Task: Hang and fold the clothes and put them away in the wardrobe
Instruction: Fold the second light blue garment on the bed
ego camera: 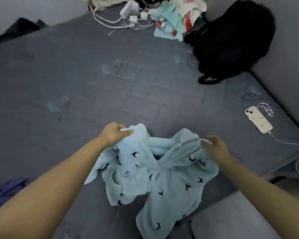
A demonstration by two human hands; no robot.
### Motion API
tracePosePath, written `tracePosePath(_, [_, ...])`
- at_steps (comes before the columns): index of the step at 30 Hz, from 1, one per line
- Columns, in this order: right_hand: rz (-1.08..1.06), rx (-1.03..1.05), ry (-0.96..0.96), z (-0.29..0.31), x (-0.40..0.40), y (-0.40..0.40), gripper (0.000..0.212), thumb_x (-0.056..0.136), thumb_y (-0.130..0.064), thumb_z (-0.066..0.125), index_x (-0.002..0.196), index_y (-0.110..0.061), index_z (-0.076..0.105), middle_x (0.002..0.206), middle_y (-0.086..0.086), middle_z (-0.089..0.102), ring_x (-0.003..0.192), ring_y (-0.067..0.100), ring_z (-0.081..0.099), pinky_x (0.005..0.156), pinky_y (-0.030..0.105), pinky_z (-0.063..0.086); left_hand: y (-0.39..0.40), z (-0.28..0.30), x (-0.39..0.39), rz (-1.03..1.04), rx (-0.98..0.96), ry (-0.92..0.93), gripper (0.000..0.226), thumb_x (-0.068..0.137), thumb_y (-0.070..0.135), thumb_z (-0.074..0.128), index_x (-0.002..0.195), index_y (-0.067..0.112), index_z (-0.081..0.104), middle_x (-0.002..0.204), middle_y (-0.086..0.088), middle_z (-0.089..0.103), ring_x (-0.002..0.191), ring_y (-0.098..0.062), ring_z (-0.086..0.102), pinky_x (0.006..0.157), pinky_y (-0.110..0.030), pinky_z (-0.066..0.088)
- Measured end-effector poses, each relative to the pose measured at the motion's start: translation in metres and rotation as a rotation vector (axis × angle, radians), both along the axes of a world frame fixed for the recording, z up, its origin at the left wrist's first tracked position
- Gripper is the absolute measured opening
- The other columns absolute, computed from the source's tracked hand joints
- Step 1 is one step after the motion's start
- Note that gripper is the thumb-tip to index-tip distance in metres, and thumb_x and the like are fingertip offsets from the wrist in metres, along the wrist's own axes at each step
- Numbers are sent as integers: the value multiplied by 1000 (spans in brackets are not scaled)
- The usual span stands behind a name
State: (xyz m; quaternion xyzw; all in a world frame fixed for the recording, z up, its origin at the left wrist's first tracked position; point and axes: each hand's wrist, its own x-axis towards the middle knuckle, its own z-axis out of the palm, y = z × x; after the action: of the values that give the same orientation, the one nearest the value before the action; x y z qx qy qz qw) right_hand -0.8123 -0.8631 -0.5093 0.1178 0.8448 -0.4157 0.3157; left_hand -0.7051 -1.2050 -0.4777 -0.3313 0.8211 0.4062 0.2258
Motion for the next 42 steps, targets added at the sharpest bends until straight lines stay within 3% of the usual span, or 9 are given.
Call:
tracePosePath(4, [375,55,333,-66,2,-6,48,96,-11,57,142,-8,43,139,15,41,123,26,45,102,42,40,20,-81,2,-167,-386,60,21,89,18,65,109,15,68,118,-11,59,111,-32,51,92,-38,37])
tracePosePath(7, [664,-13,541,-97,-7,-12,44,91,3,59,134,-5,53,141,15,44,127,29,44,107,45,39,55,-111,3,-167,-587,269,30,78,-1,62,105,12,66,112,-13,54,101,-35,48,82,-40,36])
tracePosePath(12, [983,45,710,-129,-27,-33,44,84,1,67,128,-5,62,145,14,47,134,35,44,114,49,25,105,-144,2,17,-284,288,4,85,3,56,86,5,59,89,-8,56,81,-24,51,69,-35,41])
tracePosePath(17, [1178,-11,676,-142,-47,-54,32,80,-10,75,111,-13,73,124,1,66,130,25,49,119,48,5,110,-159,-12,367,-51,157,25,94,27,50,74,12,48,67,1,57,64,-14,52,59,-29,36])
tracePosePath(20, [1175,-90,588,-139,-54,-58,10,82,-14,76,92,-12,77,96,-2,73,106,23,63,117,40,18,112,-157,-18,380,-78,186,31,90,40,60,78,11,56,69,4,63,65,-8,57,58,-26,43])
tracePosePath(23, [1152,-217,355,-129,-51,-56,27,79,-29,79,79,-2,75,77,10,72,73,24,64,83,40,48,117,-157,-14,397,-64,182,36,86,40,69,76,8,57,68,2,62,64,-11,56,62,-27,45])
tracePosePath(27, [847,-382,20,-103,-33,-45,46,78,-34,76,61,0,50,58,1,43,55,9,40,53,22,37,120,-142,-1,583,131,225,35,92,28,66,69,8,48,64,-3,51,64,-16,46,67,-31,40])
tracePosePath(32, [595,-446,-33,-73,2,-35,53,92,-36,62,72,9,42,68,7,33,62,20,34,57,32,33,135,-104,23,621,425,316,38,102,27,49,98,-11,51,90,-11,52,85,-22,48,84,-47,46])
tracePosePath(42, [203,-509,58,-37,91,-28,29,93,-30,62,87,-2,62,70,1,53,66,13,49,57,24,44,175,-62,54,677,604,437,20,98,23,54,86,9,60,66,2,56,63,-5,52,64,-16,48])
